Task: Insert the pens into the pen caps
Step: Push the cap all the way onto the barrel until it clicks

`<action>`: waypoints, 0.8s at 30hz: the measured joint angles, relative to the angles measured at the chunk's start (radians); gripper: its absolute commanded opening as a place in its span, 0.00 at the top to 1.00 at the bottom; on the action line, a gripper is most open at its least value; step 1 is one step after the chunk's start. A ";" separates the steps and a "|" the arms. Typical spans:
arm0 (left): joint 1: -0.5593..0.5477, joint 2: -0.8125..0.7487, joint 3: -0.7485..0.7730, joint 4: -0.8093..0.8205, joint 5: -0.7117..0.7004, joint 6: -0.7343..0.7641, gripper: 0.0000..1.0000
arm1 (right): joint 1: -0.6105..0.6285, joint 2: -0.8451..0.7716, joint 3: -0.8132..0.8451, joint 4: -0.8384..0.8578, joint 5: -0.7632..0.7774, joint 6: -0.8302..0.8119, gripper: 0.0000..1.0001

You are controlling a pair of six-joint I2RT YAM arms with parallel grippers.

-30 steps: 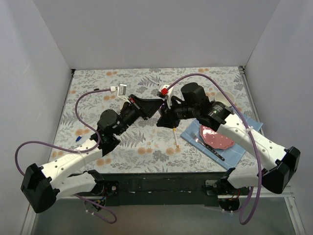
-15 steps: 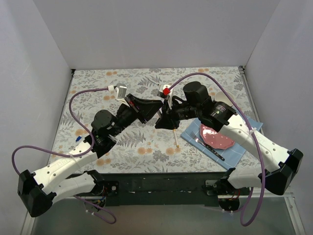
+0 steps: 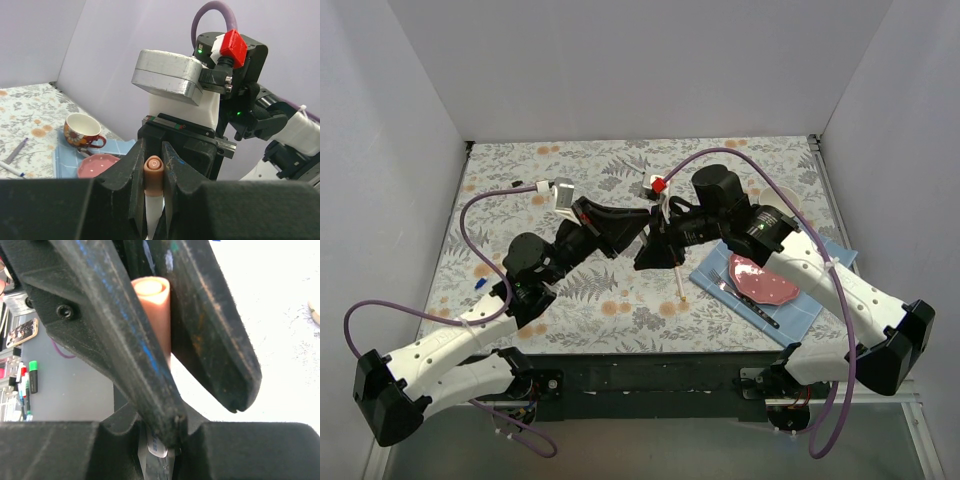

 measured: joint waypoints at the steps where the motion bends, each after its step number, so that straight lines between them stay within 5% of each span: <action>1: 0.000 0.001 -0.008 0.014 0.000 -0.014 1.00 | -0.001 0.000 0.000 -0.002 -0.004 0.000 0.99; 24: 0.000 0.050 0.023 -0.051 -0.006 -0.167 1.00 | -0.022 -0.021 0.000 -0.076 0.053 -0.066 0.99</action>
